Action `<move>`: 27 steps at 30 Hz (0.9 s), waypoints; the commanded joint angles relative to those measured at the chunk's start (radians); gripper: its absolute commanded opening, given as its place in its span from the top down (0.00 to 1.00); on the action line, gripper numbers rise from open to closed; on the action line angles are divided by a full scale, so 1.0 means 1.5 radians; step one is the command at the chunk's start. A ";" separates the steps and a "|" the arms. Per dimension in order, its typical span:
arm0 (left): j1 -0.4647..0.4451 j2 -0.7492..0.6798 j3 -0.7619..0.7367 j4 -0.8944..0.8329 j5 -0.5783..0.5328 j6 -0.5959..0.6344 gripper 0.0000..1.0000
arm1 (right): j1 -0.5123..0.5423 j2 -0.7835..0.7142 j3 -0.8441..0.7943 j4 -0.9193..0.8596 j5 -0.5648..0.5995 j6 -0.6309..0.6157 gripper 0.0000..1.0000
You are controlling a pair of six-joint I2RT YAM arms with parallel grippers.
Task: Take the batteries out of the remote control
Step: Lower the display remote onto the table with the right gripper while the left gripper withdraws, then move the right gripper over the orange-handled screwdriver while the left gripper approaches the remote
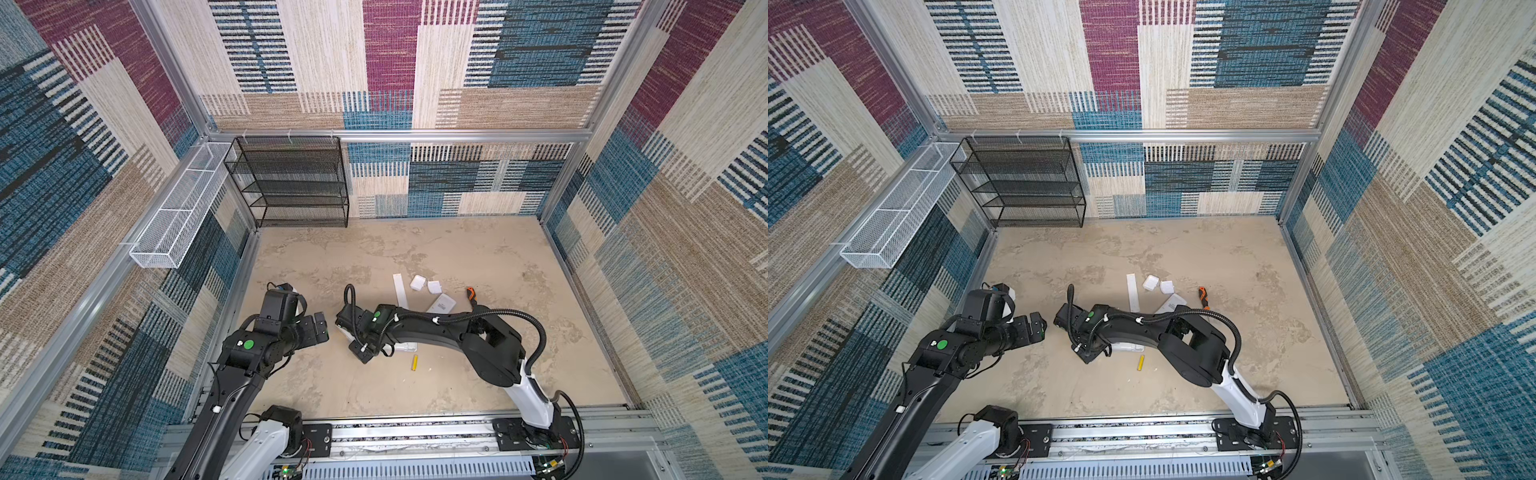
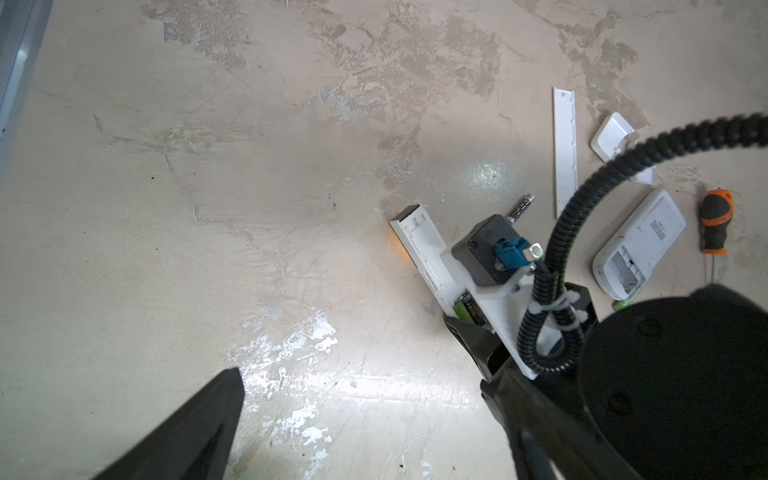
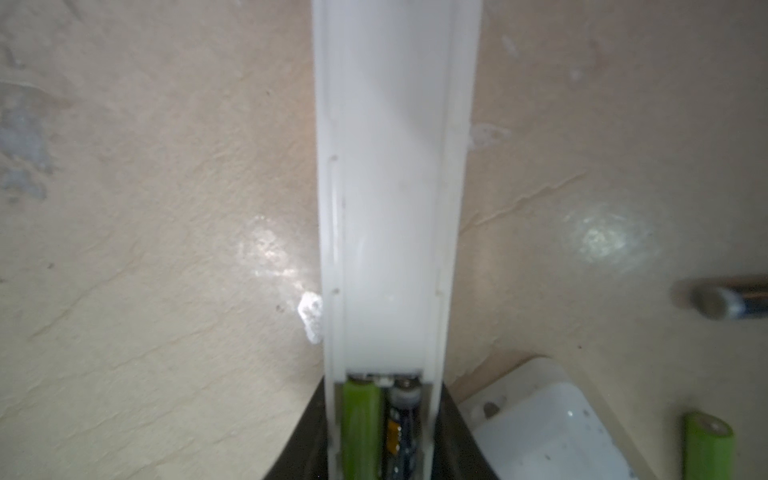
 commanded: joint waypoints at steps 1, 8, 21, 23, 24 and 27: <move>0.000 0.007 -0.004 0.020 0.000 -0.013 0.01 | -0.004 0.013 -0.006 -0.111 0.024 0.007 0.66; 0.001 0.025 -0.009 0.026 0.012 -0.027 0.01 | -0.005 -0.015 0.046 -0.109 0.001 0.016 0.51; -0.006 0.035 -0.156 0.129 0.174 -0.143 0.48 | -0.138 -0.189 -0.014 -0.024 -0.032 0.011 0.49; -0.012 0.059 -0.186 0.167 0.208 -0.161 0.58 | -0.203 -0.211 -0.059 -0.015 -0.024 0.004 0.48; -0.018 0.076 -0.200 0.188 0.221 -0.168 0.61 | -0.245 -0.220 -0.084 -0.013 -0.019 -0.002 0.49; -0.041 0.117 -0.222 0.244 0.239 -0.180 0.66 | -0.372 -0.257 -0.147 0.003 -0.013 -0.011 0.49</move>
